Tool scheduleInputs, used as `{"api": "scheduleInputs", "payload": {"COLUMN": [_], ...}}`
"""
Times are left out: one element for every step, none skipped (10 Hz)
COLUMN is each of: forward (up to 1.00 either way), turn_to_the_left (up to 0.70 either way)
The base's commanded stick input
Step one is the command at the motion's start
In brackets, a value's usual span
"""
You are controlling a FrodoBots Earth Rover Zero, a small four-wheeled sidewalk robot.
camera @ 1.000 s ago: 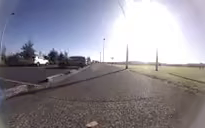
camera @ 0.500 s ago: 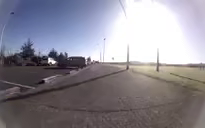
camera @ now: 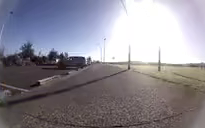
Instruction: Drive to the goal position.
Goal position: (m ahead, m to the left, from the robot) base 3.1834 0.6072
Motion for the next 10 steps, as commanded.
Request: {"api": "scheduleInputs", "payload": {"forward": [0.7,0.7,0.7,0.7,0.7,0.7,0.7,0.7,0.7,0.7], "turn_to_the_left": [0.0,0.0,0.0,0.0,0.0,0.0,0.0,0.0,0.0,0.0]}}
